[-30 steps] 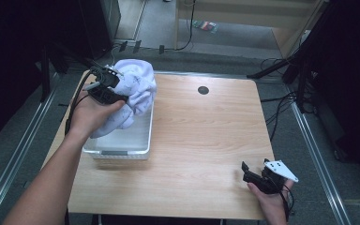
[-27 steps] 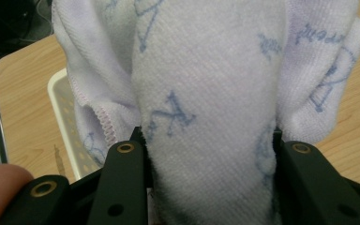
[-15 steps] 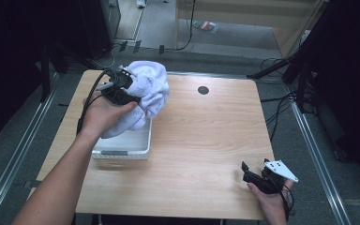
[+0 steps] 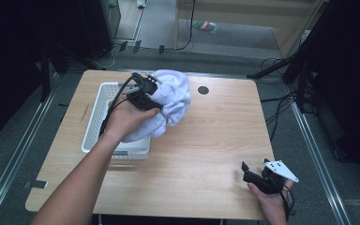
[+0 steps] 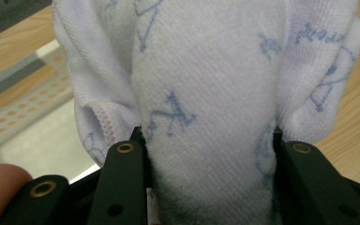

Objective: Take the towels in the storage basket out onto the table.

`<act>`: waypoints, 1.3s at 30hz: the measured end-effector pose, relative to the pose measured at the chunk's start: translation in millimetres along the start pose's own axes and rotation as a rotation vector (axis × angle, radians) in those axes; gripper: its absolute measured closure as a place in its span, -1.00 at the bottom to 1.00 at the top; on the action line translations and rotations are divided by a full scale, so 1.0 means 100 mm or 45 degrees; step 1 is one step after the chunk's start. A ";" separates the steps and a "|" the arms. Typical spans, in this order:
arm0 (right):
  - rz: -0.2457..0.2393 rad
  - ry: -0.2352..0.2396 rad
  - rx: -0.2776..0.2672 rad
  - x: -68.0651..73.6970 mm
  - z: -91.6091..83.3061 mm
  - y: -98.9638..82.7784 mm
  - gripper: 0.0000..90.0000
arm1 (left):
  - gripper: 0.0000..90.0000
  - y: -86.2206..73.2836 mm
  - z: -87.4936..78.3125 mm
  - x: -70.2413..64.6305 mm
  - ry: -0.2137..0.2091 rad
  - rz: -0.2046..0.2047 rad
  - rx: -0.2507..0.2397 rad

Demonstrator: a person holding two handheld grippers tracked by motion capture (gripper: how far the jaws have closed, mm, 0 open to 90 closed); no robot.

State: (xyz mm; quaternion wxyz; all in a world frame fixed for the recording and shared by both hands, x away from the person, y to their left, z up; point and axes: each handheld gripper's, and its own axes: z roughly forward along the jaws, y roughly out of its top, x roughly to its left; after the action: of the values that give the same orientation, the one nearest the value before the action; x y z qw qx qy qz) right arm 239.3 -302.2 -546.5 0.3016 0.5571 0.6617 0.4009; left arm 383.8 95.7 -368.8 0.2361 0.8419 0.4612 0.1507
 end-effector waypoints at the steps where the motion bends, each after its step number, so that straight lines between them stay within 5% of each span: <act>1: 0.000 0.000 0.001 0.00 0.00 0.00 -0.73 | 0.33 0.01 0.02 -0.03 -0.008 0.001 0.005; 17: 0.002 0.007 -0.006 -0.01 -0.01 0.00 -0.73 | 0.32 0.16 0.30 -0.52 -0.115 0.029 0.018; 29: 0.002 0.009 -0.008 -0.01 -0.01 0.00 -0.73 | 0.32 0.14 0.59 -0.74 -0.186 0.042 0.059; 39: 0.006 0.021 -0.019 -0.01 -0.01 0.00 -0.74 | 0.31 0.08 0.88 -0.87 -0.212 -0.011 0.111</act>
State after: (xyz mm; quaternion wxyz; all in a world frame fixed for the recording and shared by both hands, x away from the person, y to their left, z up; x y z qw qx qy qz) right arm 238.1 -303.5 -546.3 0.2994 0.5531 0.6600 0.4110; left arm 384.4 -4.5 -441.6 0.2375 0.8590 0.4497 0.0591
